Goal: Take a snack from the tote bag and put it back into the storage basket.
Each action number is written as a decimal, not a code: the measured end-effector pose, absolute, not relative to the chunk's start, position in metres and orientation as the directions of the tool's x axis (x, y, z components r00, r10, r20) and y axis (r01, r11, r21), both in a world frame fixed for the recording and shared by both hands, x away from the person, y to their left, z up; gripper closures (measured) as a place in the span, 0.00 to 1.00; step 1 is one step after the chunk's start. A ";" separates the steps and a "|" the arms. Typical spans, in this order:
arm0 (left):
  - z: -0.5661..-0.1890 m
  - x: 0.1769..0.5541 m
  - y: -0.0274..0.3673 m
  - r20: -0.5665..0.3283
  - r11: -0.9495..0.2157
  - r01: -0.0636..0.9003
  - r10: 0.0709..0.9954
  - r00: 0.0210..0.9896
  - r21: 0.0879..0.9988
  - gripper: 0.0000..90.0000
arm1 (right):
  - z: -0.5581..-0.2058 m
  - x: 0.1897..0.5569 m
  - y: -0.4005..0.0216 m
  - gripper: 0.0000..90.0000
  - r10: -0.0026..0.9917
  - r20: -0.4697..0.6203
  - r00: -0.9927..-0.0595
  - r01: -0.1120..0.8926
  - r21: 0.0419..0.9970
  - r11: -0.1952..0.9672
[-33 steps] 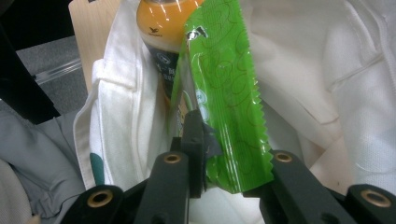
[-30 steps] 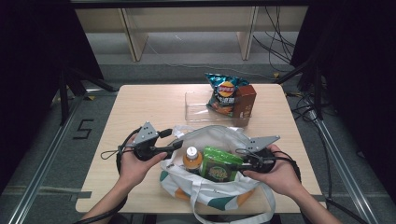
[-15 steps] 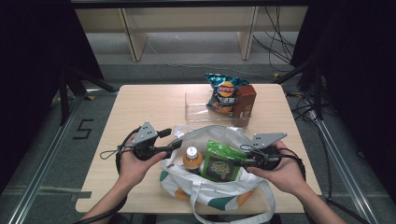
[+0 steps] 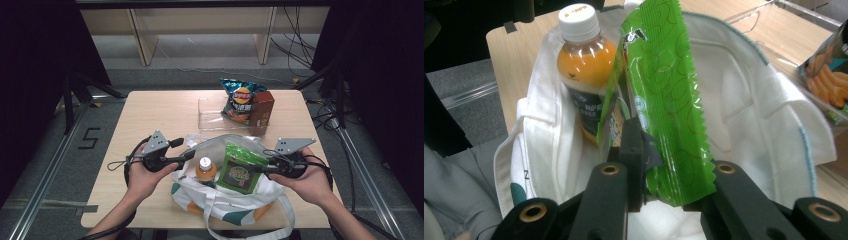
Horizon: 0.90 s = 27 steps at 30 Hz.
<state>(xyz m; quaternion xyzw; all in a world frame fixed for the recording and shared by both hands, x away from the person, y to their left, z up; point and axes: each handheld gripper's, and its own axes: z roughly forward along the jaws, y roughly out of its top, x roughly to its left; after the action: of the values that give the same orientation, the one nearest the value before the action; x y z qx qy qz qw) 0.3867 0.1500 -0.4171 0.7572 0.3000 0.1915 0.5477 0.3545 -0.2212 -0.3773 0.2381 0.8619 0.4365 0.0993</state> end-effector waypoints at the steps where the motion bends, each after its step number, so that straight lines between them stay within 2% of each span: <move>1: -0.417 0.386 0.150 -0.036 -0.223 0.244 0.665 0.746 0.944 0.42 | -0.376 0.356 -0.222 0.87 0.494 0.030 -0.869 0.315 0.802 0.507; 9: -0.417 0.386 0.150 -0.036 -0.223 0.245 0.665 0.746 0.944 0.42 | -0.373 0.357 -0.224 0.87 0.505 0.013 -0.863 0.301 0.816 0.494; 10: -0.417 0.386 0.150 -0.038 -0.221 0.245 0.664 0.746 0.944 0.42 | -0.372 0.356 -0.224 0.87 0.513 0.034 -0.858 0.323 0.812 0.486; 23: -0.415 0.386 0.151 -0.034 -0.218 0.239 0.666 0.745 0.946 0.42 | -0.361 0.362 -0.228 0.87 0.533 -0.015 -0.846 0.271 0.848 0.454; 27: -0.415 0.386 0.150 -0.036 -0.217 0.241 0.667 0.744 0.946 0.42 | -0.359 0.361 -0.228 0.87 0.543 0.006 -0.840 0.289 0.852 0.437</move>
<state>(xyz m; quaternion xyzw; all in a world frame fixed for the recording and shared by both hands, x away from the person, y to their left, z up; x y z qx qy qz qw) 0.3861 0.1504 -0.4154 0.7556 0.3007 0.1942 0.5485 0.3605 -0.2281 -0.3585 0.2486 0.8368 0.4686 0.1357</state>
